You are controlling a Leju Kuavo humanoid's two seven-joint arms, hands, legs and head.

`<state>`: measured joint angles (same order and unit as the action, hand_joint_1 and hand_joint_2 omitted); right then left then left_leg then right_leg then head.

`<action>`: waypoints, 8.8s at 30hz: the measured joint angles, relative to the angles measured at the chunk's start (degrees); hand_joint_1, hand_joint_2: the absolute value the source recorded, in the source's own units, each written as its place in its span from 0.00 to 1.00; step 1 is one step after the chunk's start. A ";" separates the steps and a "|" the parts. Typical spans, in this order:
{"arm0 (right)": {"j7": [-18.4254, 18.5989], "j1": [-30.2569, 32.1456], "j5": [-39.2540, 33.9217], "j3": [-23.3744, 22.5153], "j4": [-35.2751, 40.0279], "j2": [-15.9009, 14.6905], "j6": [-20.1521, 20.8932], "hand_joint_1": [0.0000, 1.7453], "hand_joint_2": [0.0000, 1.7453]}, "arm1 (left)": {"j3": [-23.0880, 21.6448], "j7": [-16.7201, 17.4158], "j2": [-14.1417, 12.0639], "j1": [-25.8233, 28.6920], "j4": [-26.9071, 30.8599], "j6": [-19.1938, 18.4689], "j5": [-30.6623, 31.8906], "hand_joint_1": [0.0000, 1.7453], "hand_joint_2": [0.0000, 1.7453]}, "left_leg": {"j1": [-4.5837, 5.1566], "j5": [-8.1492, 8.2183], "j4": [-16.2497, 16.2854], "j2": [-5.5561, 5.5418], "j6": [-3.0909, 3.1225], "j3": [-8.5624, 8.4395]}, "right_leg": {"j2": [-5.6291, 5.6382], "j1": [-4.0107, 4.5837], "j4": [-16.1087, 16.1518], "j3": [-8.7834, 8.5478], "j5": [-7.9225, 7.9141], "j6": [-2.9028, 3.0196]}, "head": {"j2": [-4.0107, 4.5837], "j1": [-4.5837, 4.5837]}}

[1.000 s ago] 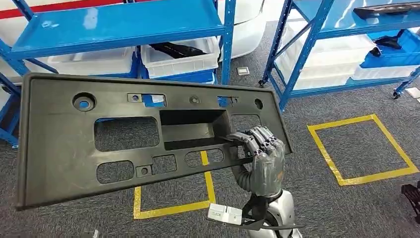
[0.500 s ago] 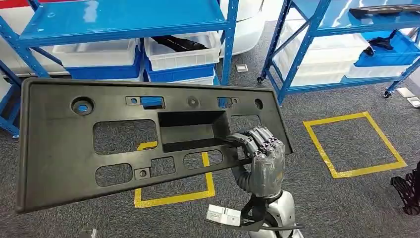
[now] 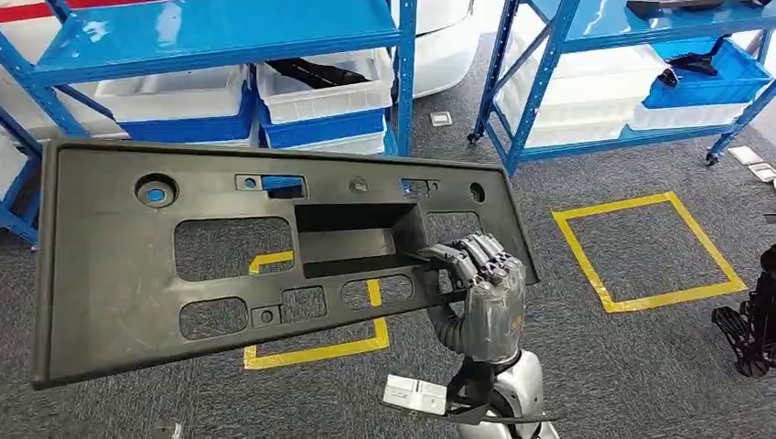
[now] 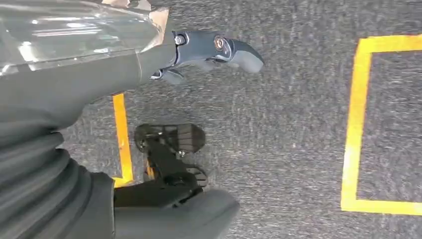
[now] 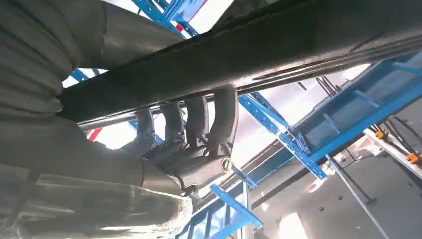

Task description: Take the parts from the cabinet and place them on the table.

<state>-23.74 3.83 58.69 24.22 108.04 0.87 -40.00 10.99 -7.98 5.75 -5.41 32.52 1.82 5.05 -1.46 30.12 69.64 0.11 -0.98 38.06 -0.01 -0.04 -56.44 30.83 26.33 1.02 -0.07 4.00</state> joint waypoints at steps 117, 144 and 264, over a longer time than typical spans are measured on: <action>1.77 6.33 -20.04 -4.59 5.33 -0.09 13.17 1.00 1.00 | 46.27 -5.25 10.21 11.03 25.44 -25.05 39.38 0.00 1.00 | 0.12 -2.48 -13.66 -0.46 2.85 -8.61 | 2.13 -0.38 -6.64 5.66 1.55 -2.18 | 0.00 0.48; -3.06 6.01 -23.89 -9.88 3.76 4.17 20.41 1.00 1.00 | 54.97 -8.57 11.67 8.02 26.23 -27.69 47.58 0.00 1.00 | 0.41 -2.55 -12.10 -3.78 1.13 -7.01 | 8.63 -0.90 -0.57 2.73 -1.79 -2.23 | 0.00 0.20; -3.58 6.49 -28.46 -12.87 0.48 4.83 23.32 1.00 1.00 | 56.96 -11.28 12.09 4.58 23.32 -27.02 47.15 0.00 1.00 | 0.53 -1.54 -11.89 -3.87 1.23 -7.14 | 7.94 -0.86 -1.07 2.82 -1.03 -2.63 | 0.00 0.13</action>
<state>-27.32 10.33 30.23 11.34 108.52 5.70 -16.68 67.95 -19.26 17.84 -0.83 55.84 -25.20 52.19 -0.93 28.58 57.74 -3.76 0.26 30.91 7.93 -0.90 -57.50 33.65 25.30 -1.61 -0.07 4.13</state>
